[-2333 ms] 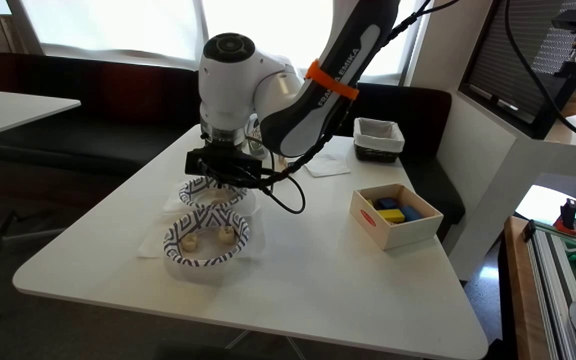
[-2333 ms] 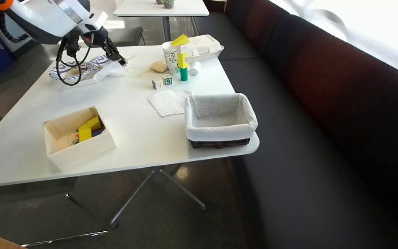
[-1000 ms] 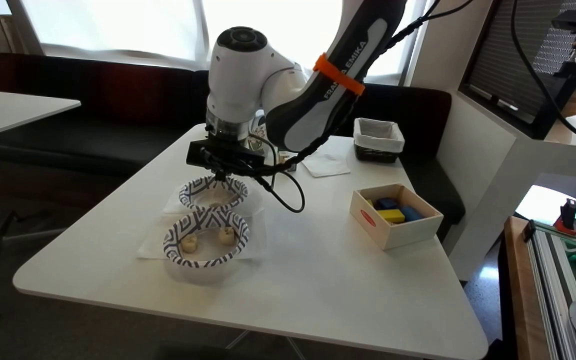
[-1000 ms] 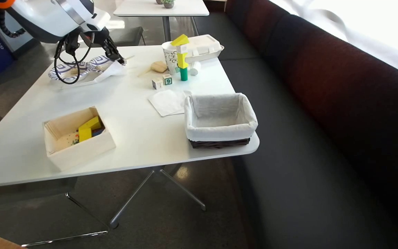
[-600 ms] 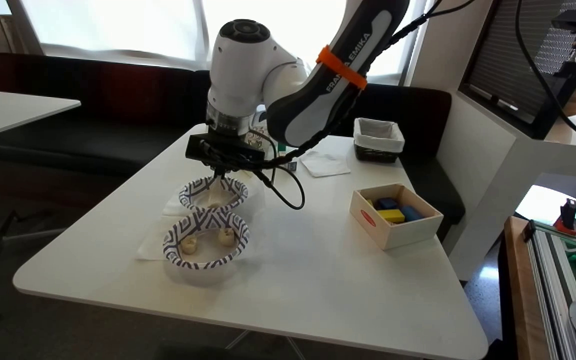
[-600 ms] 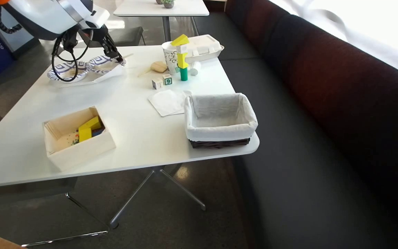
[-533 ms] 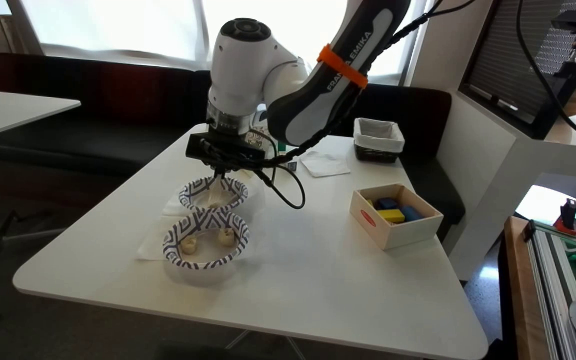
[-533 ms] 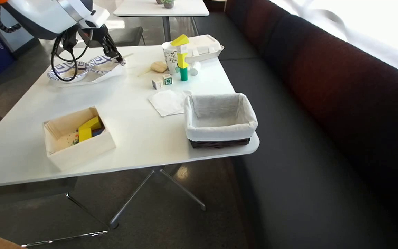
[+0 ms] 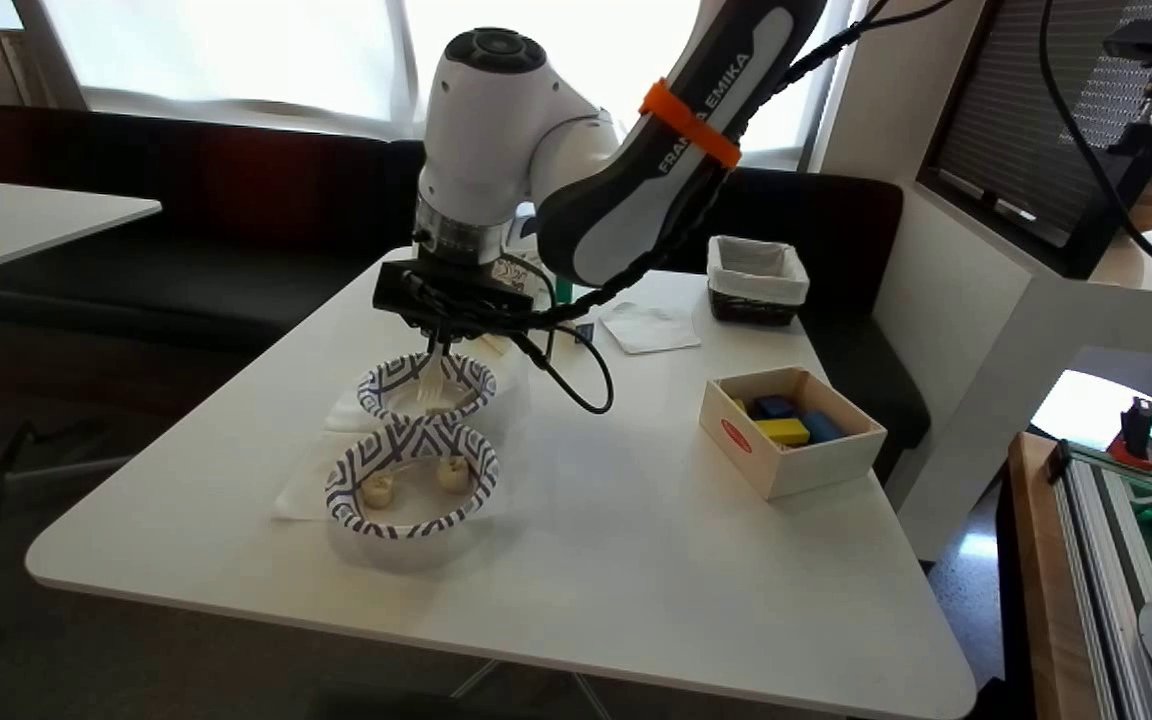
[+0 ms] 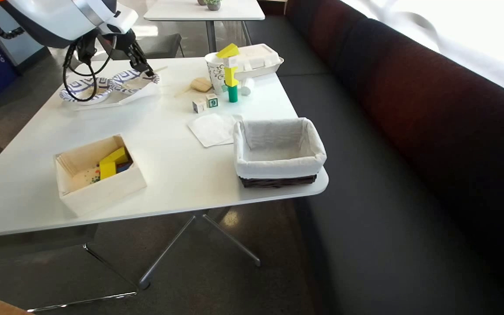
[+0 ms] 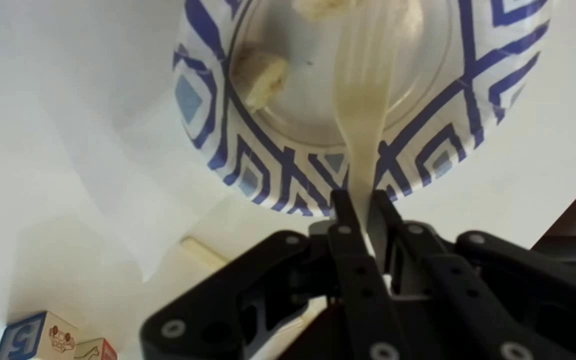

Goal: Use the fork to move one object from the right plate to the left plate

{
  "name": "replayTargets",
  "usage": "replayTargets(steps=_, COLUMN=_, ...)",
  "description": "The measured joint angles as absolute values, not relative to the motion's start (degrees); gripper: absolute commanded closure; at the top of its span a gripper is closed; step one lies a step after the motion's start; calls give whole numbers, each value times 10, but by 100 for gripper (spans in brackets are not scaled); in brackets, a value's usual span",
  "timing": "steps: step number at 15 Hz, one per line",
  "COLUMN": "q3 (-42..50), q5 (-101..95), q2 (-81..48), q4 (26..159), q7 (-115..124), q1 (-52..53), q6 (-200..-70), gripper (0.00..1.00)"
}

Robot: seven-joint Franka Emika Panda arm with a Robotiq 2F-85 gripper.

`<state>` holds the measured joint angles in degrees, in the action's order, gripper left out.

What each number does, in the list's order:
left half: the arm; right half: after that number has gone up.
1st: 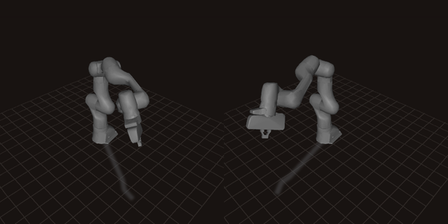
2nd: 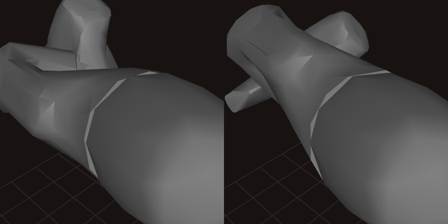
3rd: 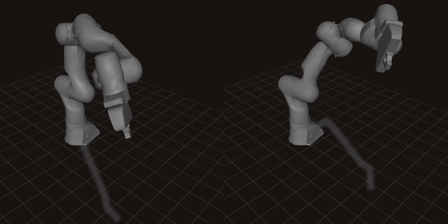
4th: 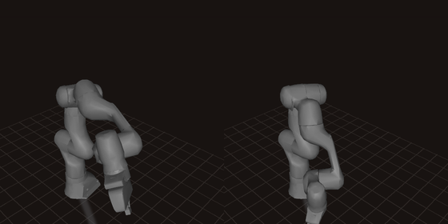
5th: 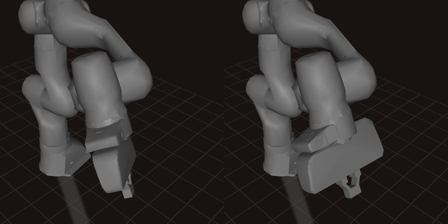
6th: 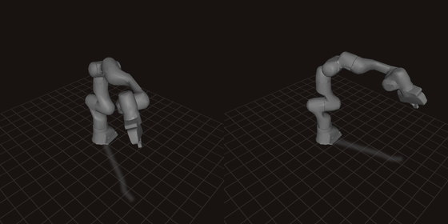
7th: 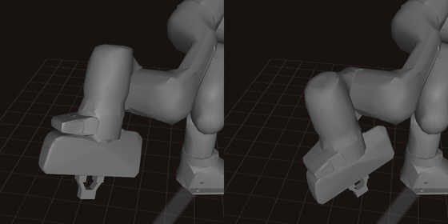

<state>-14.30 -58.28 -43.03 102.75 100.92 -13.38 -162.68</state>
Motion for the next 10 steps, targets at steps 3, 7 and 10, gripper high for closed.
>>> replayTargets(steps=3, q3=-137, q5=-592, q2=-430, q4=1026, q7=1010, q1=-128, q6=-1625, gripper=97)
replayTargets(steps=7, q3=-112, q5=-625, q2=-422, q4=1022, q7=1023, q1=-102, q6=-1624, gripper=97)
replayTargets(steps=10, q3=-98, q5=-647, q2=-415, q4=1022, q7=1030, q1=-82, q6=-1609, gripper=97)
